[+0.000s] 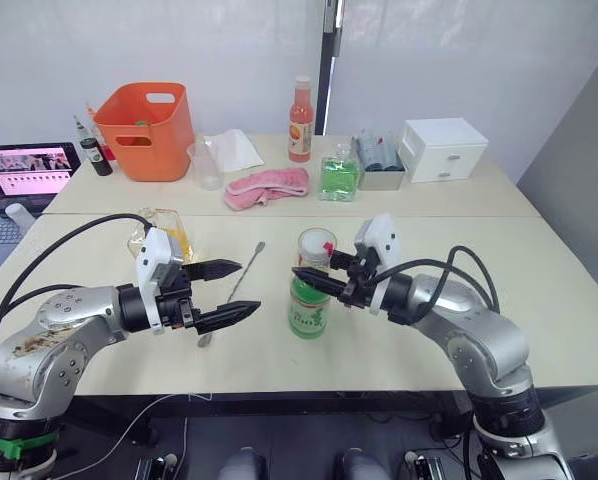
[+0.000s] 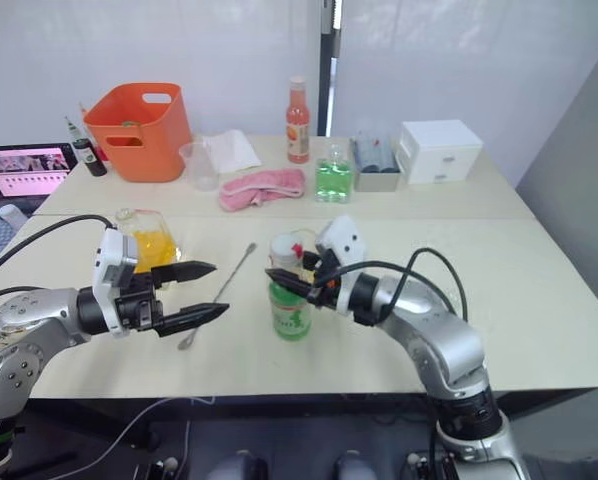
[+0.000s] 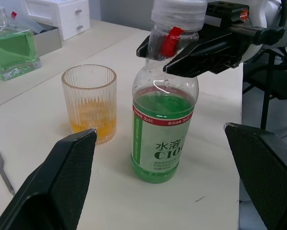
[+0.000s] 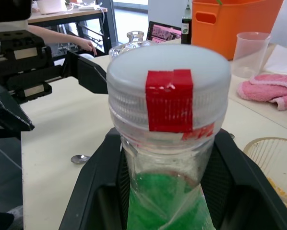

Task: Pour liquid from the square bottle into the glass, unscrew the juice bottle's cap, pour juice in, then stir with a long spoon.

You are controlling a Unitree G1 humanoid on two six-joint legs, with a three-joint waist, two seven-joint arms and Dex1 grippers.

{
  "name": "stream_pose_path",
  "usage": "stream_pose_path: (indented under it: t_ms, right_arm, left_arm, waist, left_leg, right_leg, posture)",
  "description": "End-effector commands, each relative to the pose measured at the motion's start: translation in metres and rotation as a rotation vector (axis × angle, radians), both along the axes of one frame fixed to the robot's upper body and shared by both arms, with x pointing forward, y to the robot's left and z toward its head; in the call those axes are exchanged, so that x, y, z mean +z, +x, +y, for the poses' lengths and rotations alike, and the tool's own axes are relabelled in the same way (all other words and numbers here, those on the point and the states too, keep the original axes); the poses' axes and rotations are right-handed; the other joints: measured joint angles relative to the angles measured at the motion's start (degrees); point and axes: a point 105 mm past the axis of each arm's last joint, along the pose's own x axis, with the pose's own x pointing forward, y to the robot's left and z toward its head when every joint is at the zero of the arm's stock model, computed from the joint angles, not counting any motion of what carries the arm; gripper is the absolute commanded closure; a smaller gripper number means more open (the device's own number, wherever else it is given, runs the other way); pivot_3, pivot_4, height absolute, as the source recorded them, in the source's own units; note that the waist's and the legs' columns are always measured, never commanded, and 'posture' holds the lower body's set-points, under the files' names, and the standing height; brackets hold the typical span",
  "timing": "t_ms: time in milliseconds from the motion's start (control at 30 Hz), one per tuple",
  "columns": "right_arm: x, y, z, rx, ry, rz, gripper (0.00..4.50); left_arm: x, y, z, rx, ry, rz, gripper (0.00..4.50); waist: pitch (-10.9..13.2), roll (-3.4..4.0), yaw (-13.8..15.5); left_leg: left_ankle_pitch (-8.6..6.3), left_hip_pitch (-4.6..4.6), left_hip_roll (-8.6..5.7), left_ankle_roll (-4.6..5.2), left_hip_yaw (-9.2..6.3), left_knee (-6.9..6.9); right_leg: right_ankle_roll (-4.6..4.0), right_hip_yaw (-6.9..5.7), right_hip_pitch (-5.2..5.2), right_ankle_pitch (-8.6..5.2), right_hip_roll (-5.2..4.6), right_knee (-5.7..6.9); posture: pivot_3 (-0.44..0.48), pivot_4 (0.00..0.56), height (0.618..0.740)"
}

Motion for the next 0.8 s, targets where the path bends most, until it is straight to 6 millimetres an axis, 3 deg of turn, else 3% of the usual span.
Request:
stream_pose_path:
  t_ms: [33, 167, 300, 367, 567, 800]
  right_arm:
    - [-0.004, -0.004, 0.003, 0.031, -0.019, -0.028, 3.06]
    - [-0.017, -0.005, 0.003, 0.067, -0.041, 0.002, 3.06]
    - [-0.017, -0.003, 0.001, 0.074, -0.026, 0.009, 3.06]
    - [-0.011, 0.000, -0.002, 0.068, -0.009, 0.002, 2.05]
    - [0.007, 0.003, -0.010, 0.080, 0.008, -0.018, 0.03]
    - [0.030, -0.002, -0.034, 0.128, -0.019, 0.003, 0.03]
  left_arm:
    - [0.006, -0.002, -0.002, -0.024, 0.006, -0.015, 0.00]
    - [0.005, -0.002, -0.002, -0.027, 0.007, -0.014, 0.00]
    - [0.006, -0.003, -0.002, -0.029, 0.006, -0.013, 0.00]
    - [0.006, -0.002, -0.002, -0.029, 0.005, -0.014, 0.00]
    - [0.008, -0.001, -0.004, -0.037, 0.003, -0.019, 0.00]
    - [0.016, 0.003, -0.015, -0.114, 0.002, -0.019, 0.00]
  waist:
    - [0.00, 0.00, -0.03]
    - [0.00, 0.00, -0.04]
    - [-0.01, 0.00, -0.03]
    - [-0.01, 0.00, -0.03]
    - [0.00, 0.00, 0.03]
    - [0.00, -0.01, 0.43]
  left_leg:
    - [0.00, 0.03, 0.01, 0.00, 0.00, 0.00]
    - [0.00, 0.05, 0.02, 0.00, 0.00, -0.01]
    - [0.00, 0.08, 0.02, 0.00, 0.01, -0.01]
    - [0.00, 0.09, 0.02, 0.00, 0.00, 0.00]
    - [0.00, 0.03, 0.01, 0.00, 0.00, 0.01]
    - [0.00, 0.01, -0.01, 0.00, 0.00, 0.01]
  right_leg:
    - [0.00, 0.00, 0.01, 0.00, 0.01, 0.00]
    - [0.00, 0.00, 0.03, 0.00, 0.03, 0.01]
    - [-0.01, 0.00, 0.07, 0.00, 0.03, 0.01]
    - [0.00, 0.00, 0.08, 0.00, 0.02, 0.01]
    - [0.00, 0.00, 0.03, 0.00, 0.01, 0.00]
    - [0.00, -0.02, 0.04, 0.00, 0.01, -0.02]
  posture:
    - [0.000, 0.150, 0.715]
    - [0.000, 0.150, 0.715]
    - [0.000, 0.150, 0.715]
    - [0.000, 0.150, 0.715]
    - [0.000, 0.150, 0.715]
    - [0.000, 0.150, 0.715]
